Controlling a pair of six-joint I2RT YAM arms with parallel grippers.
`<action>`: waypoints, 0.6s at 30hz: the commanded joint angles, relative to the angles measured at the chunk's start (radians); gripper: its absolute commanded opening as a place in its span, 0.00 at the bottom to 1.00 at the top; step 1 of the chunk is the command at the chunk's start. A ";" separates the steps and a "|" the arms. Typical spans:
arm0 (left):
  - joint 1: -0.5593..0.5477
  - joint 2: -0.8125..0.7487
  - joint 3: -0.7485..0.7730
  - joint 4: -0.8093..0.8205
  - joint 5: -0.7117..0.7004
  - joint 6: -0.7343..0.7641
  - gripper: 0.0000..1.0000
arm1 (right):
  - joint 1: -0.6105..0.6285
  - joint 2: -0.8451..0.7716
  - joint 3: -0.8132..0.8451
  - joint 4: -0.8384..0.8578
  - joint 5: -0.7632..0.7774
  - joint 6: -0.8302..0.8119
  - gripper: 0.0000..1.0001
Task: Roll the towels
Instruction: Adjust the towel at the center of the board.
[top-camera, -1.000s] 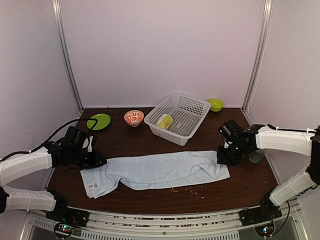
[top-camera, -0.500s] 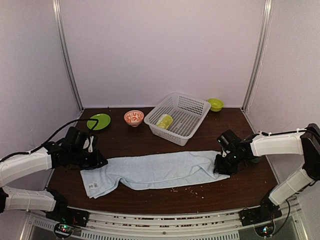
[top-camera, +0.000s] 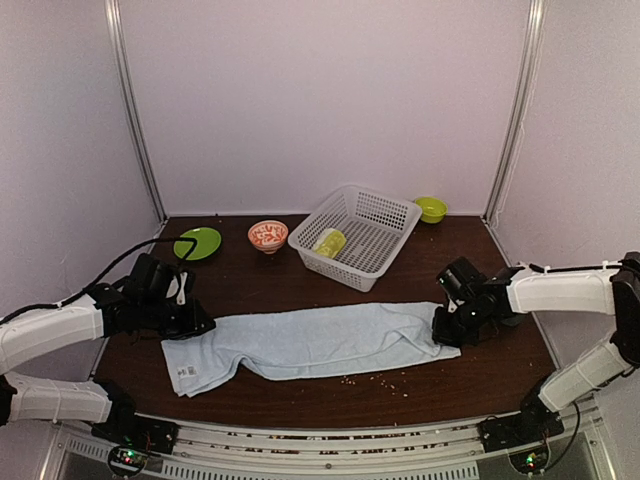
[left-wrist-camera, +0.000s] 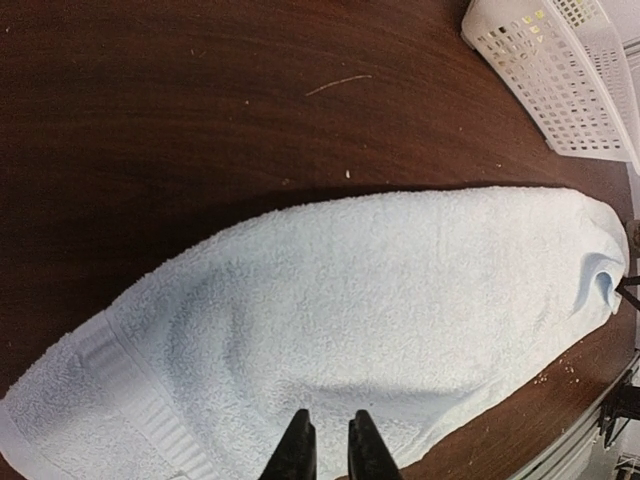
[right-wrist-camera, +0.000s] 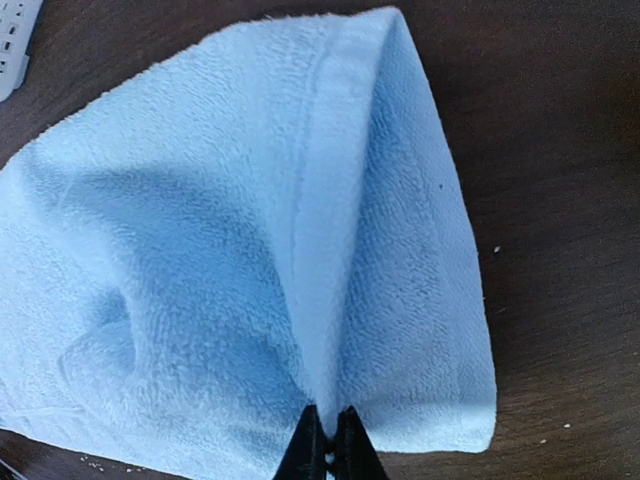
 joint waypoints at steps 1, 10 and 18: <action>-0.007 0.006 0.007 0.024 -0.012 0.007 0.12 | 0.001 -0.054 0.064 -0.132 0.104 -0.064 0.05; -0.007 0.014 -0.003 0.035 -0.006 0.007 0.12 | 0.001 -0.055 0.076 -0.186 0.109 -0.129 0.06; -0.013 0.024 -0.003 0.041 0.001 0.009 0.12 | 0.001 -0.015 0.061 -0.139 0.066 -0.120 0.16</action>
